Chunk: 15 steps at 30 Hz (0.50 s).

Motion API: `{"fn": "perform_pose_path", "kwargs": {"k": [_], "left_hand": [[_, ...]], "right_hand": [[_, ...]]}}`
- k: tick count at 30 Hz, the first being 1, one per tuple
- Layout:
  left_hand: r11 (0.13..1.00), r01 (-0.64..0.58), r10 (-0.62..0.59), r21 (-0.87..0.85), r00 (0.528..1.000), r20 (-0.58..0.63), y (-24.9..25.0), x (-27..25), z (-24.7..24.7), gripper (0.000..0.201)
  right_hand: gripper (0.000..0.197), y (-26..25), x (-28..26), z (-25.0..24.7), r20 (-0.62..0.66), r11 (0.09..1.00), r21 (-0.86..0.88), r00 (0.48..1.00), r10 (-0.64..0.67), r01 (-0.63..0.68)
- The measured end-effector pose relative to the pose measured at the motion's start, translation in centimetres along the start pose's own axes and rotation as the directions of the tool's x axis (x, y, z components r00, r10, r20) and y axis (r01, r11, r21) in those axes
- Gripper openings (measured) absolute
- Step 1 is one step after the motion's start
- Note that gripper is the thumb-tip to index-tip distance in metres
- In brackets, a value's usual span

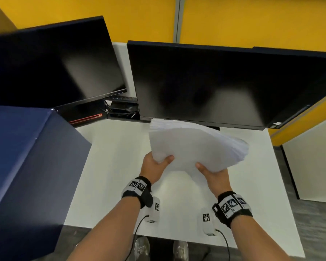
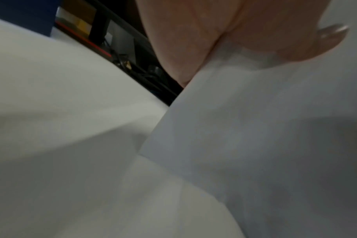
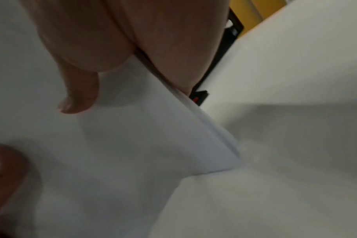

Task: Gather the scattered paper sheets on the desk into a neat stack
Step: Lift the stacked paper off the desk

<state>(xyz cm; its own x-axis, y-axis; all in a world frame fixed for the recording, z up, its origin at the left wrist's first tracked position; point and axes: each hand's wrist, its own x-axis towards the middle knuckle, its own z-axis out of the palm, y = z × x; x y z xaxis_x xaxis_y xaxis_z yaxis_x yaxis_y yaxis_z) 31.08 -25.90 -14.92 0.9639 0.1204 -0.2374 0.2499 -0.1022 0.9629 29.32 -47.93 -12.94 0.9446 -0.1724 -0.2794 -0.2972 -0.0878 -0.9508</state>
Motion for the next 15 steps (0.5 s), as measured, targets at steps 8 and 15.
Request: {"fn": "perform_pose_path", "kwargs": {"k": [8,15], "left_hand": [[0.98,-0.02,0.01,0.2,0.999,0.052,-2.6,0.1,-1.0,0.024],[0.964,-0.039,0.018,0.263,0.997,0.081,-0.5,-3.8,-1.3,0.04]], "right_hand": [[0.02,1.0,1.7,-2.2,0.033,0.963,-0.269,0.999,-0.003,0.012],[0.018,0.1,-2.6,-2.7,0.117,0.967,-0.253,0.991,0.07,-0.039]]}}
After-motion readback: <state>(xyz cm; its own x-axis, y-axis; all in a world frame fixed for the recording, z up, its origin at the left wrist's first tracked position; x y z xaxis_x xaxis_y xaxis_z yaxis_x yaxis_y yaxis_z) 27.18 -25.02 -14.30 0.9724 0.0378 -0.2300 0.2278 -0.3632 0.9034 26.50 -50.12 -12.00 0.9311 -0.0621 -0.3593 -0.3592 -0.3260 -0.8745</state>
